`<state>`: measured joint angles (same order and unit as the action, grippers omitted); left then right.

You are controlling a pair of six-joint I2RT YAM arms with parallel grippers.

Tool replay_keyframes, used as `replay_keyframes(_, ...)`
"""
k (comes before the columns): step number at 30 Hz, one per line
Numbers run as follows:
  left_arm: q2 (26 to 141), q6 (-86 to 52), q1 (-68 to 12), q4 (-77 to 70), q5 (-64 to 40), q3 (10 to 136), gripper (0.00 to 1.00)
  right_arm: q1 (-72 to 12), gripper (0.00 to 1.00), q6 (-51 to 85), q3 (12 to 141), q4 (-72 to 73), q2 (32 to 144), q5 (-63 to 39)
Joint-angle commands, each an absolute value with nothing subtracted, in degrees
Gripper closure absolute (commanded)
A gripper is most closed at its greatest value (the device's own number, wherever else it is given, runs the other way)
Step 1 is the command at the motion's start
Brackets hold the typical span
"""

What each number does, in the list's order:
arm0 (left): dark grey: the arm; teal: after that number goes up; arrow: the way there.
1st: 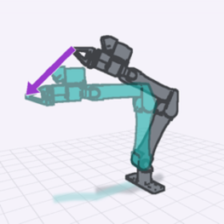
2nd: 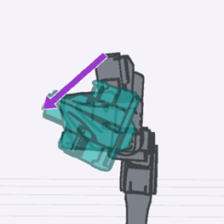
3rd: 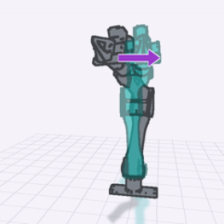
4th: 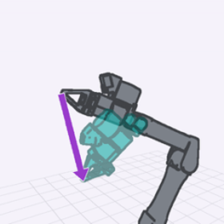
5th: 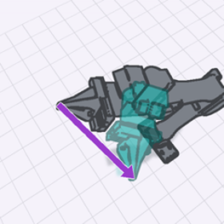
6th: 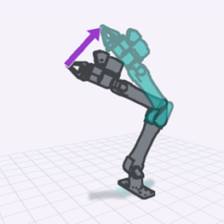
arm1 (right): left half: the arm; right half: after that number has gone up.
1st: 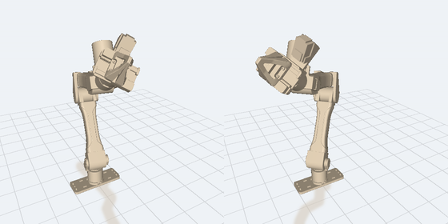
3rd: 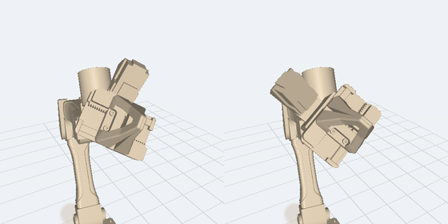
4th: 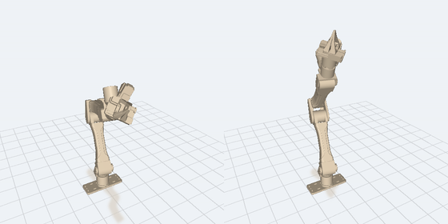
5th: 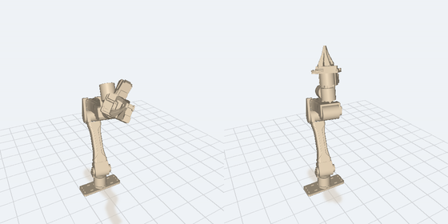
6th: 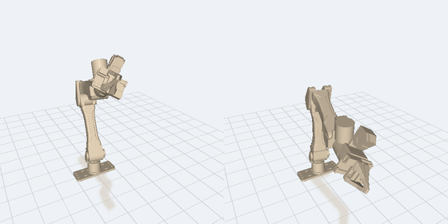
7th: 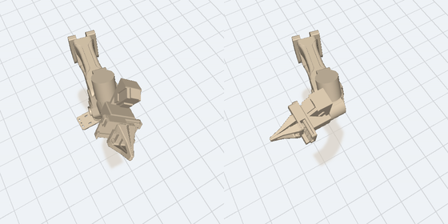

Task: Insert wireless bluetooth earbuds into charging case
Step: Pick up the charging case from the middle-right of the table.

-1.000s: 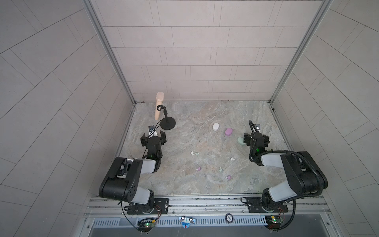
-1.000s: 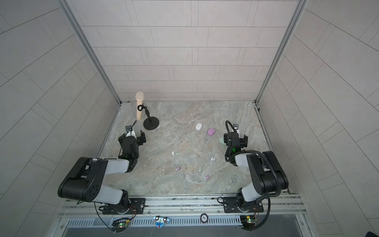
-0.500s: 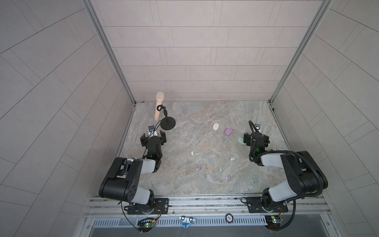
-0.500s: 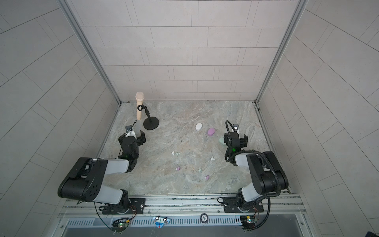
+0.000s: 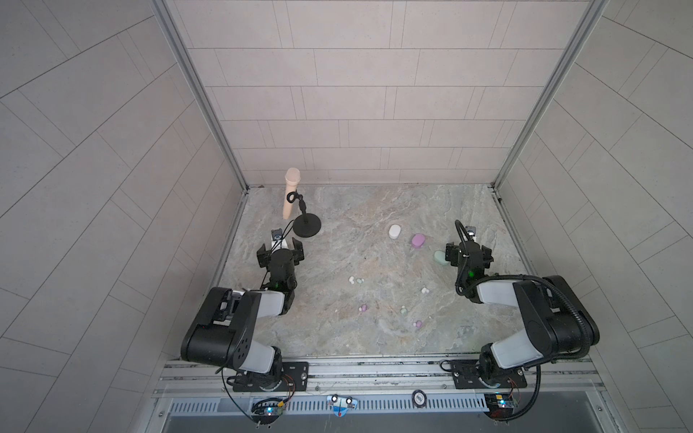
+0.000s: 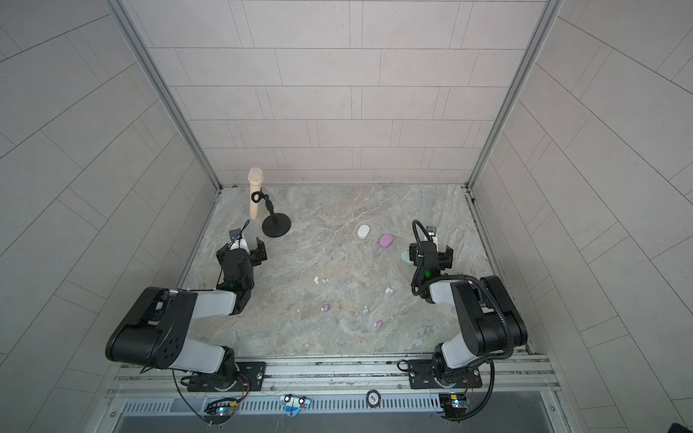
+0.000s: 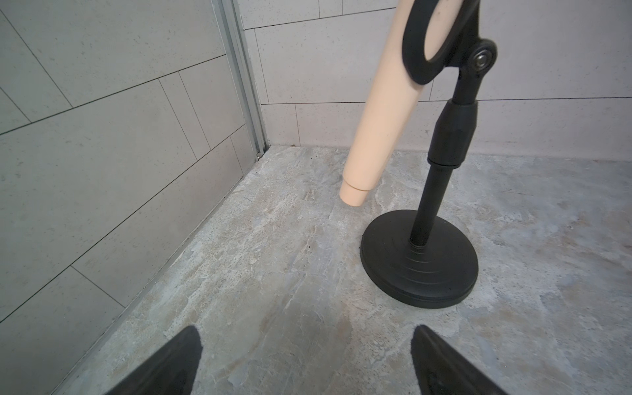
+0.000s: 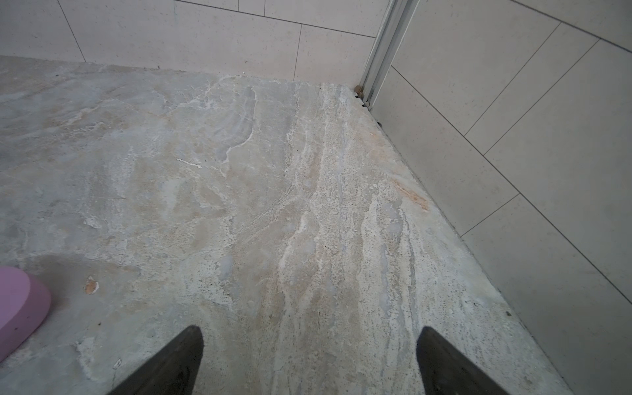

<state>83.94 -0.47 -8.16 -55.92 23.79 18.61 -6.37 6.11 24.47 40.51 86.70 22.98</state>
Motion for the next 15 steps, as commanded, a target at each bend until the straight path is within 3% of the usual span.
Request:
replay_keyframes(1,84.34,-0.77,-8.09,-57.04,24.23,19.51,0.0,-6.68,0.01,5.21,25.19,41.41,87.11,23.91)
replay_keyframes(6,79.04,1.27,-9.29,-49.24,24.68,21.35,0.0,-7.02,0.01,3.06,26.0,40.45,84.25,25.27)
replay_keyframes(9,73.89,4.31,-12.61,-34.53,29.31,25.86,0.0,-6.76,0.01,8.91,37.35,13.64,78.07,26.25)
replay_keyframes(12,71.89,5.75,-17.96,-24.79,34.35,29.73,0.0,-6.85,0.01,12.6,44.68,-2.12,76.68,23.22)
replay_keyframes(15,69.11,0.2,-19.52,-16.57,28.89,32.84,0.0,-7.03,0.0,16.19,49.82,-14.3,75.68,16.05)
